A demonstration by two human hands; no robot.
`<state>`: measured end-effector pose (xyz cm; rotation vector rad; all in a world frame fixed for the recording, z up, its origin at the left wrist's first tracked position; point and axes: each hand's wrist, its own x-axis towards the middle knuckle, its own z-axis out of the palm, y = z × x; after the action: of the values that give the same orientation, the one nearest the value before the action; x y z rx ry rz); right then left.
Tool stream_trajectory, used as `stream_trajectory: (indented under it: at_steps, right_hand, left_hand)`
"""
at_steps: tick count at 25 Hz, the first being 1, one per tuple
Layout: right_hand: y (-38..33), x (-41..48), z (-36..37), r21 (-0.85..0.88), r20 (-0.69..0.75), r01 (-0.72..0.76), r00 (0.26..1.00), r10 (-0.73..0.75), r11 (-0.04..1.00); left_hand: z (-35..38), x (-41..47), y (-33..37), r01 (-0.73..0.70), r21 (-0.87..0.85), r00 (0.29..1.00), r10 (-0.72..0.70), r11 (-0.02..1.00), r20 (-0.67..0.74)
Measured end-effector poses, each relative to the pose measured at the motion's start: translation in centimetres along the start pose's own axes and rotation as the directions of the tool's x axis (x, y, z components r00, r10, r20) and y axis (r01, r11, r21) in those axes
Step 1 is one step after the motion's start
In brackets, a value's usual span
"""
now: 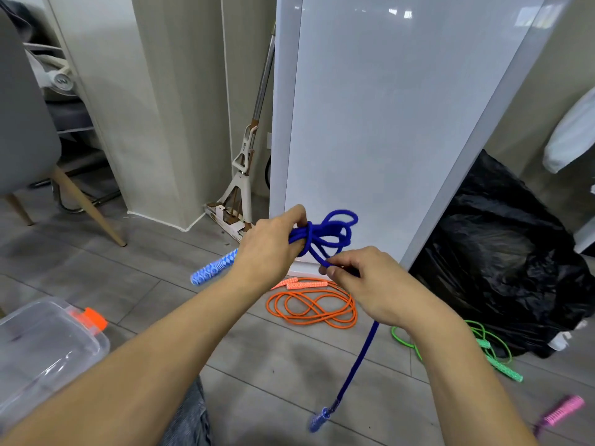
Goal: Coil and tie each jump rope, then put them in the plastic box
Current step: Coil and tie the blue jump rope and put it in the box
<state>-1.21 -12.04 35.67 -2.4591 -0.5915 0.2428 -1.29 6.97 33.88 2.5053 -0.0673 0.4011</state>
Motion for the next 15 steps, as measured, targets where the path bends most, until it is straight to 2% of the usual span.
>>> stream_trajectory:
  at_steps: [1, 3, 5, 7, 11, 13, 15]
  right_hand:
    - [0.0, -0.1, -0.2, -0.035, -0.029, 0.016, 0.999, -0.017, 0.999]
    - [0.4, -0.3, -0.9, -0.028, -0.171, 0.045, 0.984, -0.049, 0.999]
    - [1.1, -0.4, -1.5, 0.012, -0.312, 0.1, 0.946, -0.091, 0.995]
    - [2.0, -0.4, -2.0, 0.088, -0.366, 0.14, 0.925, -0.098, 0.986]
    - [3.3, -1.0, -3.4, 0.488, -0.323, 0.152, 0.946, 0.016, 0.86]
    - [3.6, -1.3, -3.6, 0.584, -0.279, 0.13, 0.959, 0.047, 0.801]
    - [4.0, -1.3, -3.8, 0.649, -0.237, 0.106, 0.969, 0.068, 0.753]
  left_hand:
    - [-0.3, 0.0, 0.1, -0.038, 0.104, 0.999, 0.036, 0.994, 0.022]
    - [-0.7, 0.0, 0.4, -0.146, 0.199, 0.986, 0.127, 0.969, 0.108]
    - [-0.9, -0.4, 0.8, -0.284, 0.204, 0.938, 0.227, 0.937, 0.262]
    - [-0.9, -1.2, 1.5, -0.373, 0.122, 0.872, 0.302, 0.92, 0.385]
    - [-0.7, -2.7, 3.2, -0.33, -0.083, 0.866, 0.337, 0.94, 0.37]
    - [-1.1, -3.0, 4.0, -0.297, -0.172, 0.867, 0.341, 0.939, 0.363]
    - [-1.5, -3.1, 4.4, -0.198, -0.338, 0.871, 0.324, 0.92, 0.37]
